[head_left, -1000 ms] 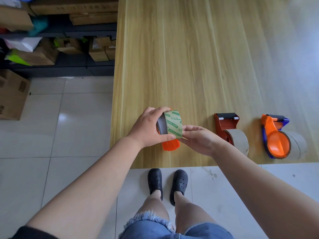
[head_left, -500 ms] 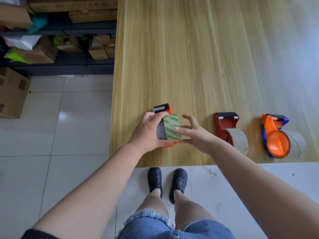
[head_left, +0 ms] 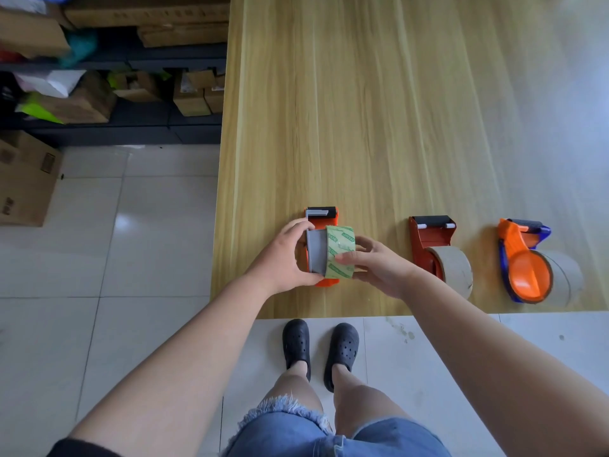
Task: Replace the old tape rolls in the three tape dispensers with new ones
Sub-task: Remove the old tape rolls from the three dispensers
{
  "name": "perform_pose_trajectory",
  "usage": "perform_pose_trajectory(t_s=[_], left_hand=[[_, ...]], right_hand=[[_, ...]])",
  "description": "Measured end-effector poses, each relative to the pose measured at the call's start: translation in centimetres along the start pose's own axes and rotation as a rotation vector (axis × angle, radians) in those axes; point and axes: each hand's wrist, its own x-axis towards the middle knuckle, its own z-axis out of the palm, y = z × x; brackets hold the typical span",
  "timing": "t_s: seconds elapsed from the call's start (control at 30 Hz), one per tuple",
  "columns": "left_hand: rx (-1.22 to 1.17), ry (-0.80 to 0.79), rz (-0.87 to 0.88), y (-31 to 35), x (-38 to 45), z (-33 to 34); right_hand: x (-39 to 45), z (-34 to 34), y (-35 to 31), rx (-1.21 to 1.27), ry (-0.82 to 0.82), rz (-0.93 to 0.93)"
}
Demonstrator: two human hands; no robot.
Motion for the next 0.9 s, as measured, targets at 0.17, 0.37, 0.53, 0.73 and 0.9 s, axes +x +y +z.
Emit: perform_pose_trajectory(t_s=[0.17, 0.37, 0.53, 0.73, 0.9], left_hand=[[0.034, 0.037, -0.006, -0.7, -0.4, -0.5], [0.046, -0.013, -0.029, -0.9, -1.1, -0.6], [0.168, -0.002, -0.046, -1.0, -2.1, 1.0], [0.458, -0.015, -0.07, -0.3, -2.6, 1.7], [0.363, 0.014, -0.106, 0.0, -2.6, 1.0]], right_hand=[[-0.5, -0.8, 0.5, 0.082, 0.007, -0.022], [-1.2, -1.6, 0.9, 0.116, 0.044, -0.104], [-1.3, -0.3, 1.0, -0.094, 0.192, -0.159], [-1.3, 0.6, 0.9, -0.191, 0.291, -0.223], [-1.0, 1.1, 0.0, -0.3, 0.35, -0.283]])
